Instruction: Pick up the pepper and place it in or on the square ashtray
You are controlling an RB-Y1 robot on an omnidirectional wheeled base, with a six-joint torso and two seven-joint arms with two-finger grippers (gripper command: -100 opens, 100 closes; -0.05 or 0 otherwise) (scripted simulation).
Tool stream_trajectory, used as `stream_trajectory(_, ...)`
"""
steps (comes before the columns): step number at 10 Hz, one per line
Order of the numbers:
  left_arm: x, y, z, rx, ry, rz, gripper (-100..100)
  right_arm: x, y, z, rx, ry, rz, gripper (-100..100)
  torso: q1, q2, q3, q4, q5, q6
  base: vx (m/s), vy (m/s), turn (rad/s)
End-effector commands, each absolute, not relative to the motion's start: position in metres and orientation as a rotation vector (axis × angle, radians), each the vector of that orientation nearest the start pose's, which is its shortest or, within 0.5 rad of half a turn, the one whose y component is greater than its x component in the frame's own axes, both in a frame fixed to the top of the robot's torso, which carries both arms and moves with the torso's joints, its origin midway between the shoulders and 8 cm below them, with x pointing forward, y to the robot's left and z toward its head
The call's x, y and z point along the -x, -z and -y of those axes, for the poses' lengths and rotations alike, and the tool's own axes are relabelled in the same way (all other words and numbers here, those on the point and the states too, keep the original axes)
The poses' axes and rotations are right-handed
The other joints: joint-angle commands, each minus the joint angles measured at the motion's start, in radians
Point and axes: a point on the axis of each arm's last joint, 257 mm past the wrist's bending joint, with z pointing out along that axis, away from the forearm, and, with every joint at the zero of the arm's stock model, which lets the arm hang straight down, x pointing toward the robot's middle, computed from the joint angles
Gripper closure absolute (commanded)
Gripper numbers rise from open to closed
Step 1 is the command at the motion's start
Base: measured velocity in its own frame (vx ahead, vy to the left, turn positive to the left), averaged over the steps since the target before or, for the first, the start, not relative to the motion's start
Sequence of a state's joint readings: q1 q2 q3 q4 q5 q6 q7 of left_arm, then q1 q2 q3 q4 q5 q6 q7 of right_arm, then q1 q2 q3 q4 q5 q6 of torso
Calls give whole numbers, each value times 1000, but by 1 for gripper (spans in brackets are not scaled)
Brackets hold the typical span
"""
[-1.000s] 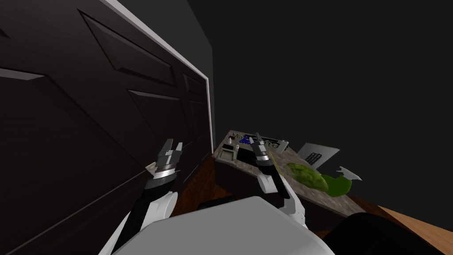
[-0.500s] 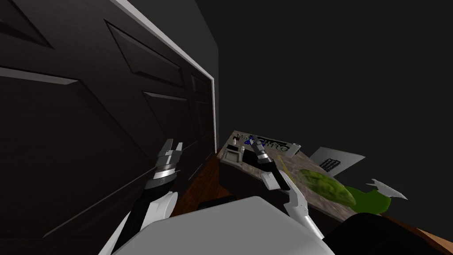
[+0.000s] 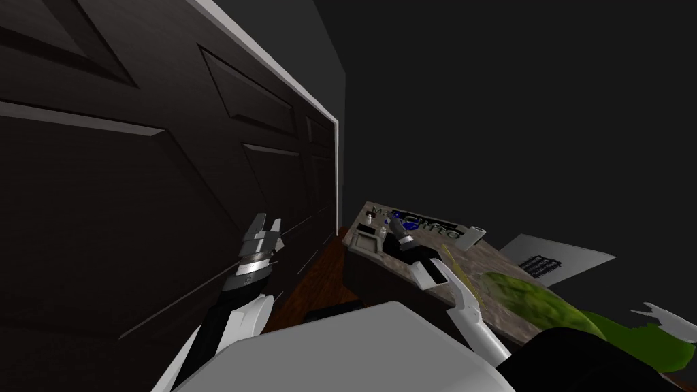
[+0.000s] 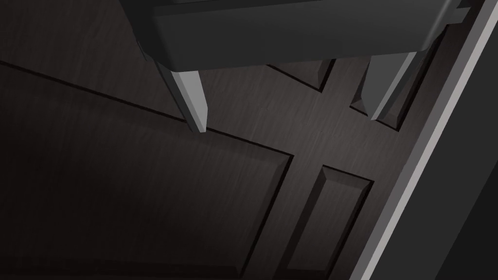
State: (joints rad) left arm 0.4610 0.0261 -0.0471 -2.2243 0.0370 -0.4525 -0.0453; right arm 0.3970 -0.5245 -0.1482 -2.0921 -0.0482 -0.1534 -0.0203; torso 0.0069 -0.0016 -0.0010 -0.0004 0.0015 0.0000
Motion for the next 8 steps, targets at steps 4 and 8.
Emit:
stream_trajectory(4,-367,-2,-264,705,1329,-675,0,-440,105,387,-634,-790,-1369,-100,-2,1,0,0,0,0,24,80,96)
stream_trajectory(8,-367,-2,-264,705,1329,-675,0,-445,137,424,-640,-641,-1487,-100,-2,1,0,0,0,1,30,68,81)
